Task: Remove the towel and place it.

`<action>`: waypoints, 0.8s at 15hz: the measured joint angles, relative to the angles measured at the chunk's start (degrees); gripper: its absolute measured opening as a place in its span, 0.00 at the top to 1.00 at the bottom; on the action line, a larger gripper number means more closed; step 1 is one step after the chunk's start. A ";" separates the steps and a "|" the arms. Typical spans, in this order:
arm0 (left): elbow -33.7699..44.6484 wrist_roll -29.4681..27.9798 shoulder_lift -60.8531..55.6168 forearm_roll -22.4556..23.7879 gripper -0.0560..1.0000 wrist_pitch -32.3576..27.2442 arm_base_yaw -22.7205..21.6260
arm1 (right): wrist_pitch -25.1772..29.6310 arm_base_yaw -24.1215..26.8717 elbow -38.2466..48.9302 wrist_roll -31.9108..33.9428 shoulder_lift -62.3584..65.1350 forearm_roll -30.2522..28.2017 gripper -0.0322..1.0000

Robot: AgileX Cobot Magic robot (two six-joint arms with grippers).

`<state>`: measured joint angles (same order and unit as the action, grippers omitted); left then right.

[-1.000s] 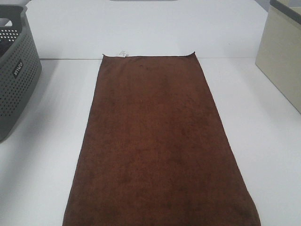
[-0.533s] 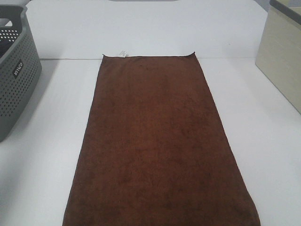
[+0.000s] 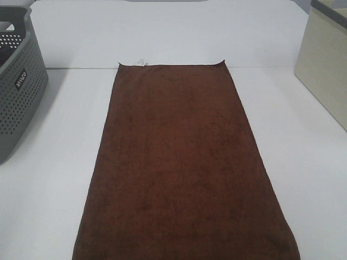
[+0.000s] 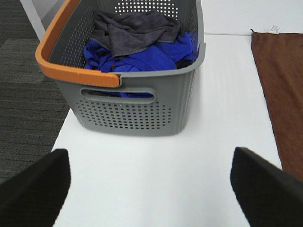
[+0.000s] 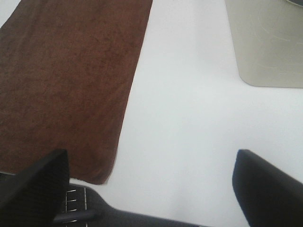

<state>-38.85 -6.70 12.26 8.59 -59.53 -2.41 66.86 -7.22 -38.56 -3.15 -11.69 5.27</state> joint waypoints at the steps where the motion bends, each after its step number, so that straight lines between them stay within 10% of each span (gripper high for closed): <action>1: 1.49 1.78 -3.95 -1.60 0.15 -2.41 0.00 | -0.29 0.00 1.09 -0.80 1.89 0.00 0.11; 12: 10.43 5.61 -12.61 -7.73 0.15 -0.97 0.00 | -5.61 0.00 9.63 -3.78 11.92 0.52 0.16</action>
<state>-28.42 -1.09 -0.34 0.86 -60.50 -2.41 61.25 -7.22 -28.93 -6.93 0.23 5.79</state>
